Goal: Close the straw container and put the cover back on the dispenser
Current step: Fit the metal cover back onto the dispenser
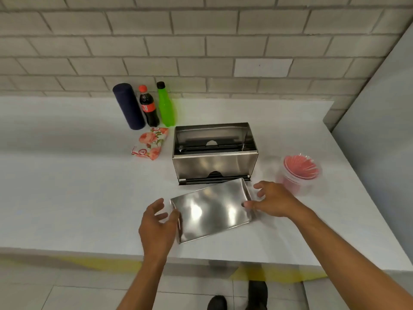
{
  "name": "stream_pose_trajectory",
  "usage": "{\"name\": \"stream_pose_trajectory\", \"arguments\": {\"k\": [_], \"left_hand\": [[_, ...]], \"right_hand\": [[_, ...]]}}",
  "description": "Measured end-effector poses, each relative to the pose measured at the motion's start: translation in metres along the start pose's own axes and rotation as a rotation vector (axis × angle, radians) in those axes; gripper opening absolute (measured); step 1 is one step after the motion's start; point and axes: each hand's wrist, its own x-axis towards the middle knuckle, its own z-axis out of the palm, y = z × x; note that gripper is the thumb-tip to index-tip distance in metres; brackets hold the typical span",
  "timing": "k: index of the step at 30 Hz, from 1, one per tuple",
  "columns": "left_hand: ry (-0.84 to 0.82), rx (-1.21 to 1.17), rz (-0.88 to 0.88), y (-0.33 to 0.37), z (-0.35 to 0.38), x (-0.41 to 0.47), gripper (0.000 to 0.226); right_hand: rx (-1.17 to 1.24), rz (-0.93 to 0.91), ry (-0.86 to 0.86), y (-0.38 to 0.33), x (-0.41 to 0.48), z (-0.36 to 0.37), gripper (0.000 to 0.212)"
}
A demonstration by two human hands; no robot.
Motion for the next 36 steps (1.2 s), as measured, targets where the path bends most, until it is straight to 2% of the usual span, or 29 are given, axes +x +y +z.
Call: {"name": "stream_pose_trajectory", "arguments": {"k": [6, 11, 16, 22, 29, 36], "left_hand": [[-0.084, 0.015, -0.149, -0.011, 0.002, 0.0, 0.056], [-0.147, -0.081, -0.204, -0.022, 0.008, 0.002, 0.024], [-0.179, -0.205, -0.2, -0.025, -0.002, -0.003, 0.036], [-0.188, -0.341, -0.126, 0.005, -0.025, -0.007, 0.041], [-0.166, -0.382, 0.052, 0.078, -0.038, 0.021, 0.039], [-0.139, -0.396, 0.116, 0.126, -0.013, 0.074, 0.052]], "right_hand": [[0.118, 0.024, 0.003, -0.001, 0.008, 0.012, 0.075], [0.222, 0.059, 0.024, 0.001, 0.01, 0.02, 0.049], [0.291, 0.077, 0.022, 0.005, -0.002, 0.02, 0.048], [0.308, 0.024, -0.009, -0.011, -0.025, -0.012, 0.05], [0.484, -0.108, 0.2, -0.048, -0.027, -0.066, 0.054], [0.595, -0.142, 0.285, -0.066, 0.002, -0.092, 0.039]]}}
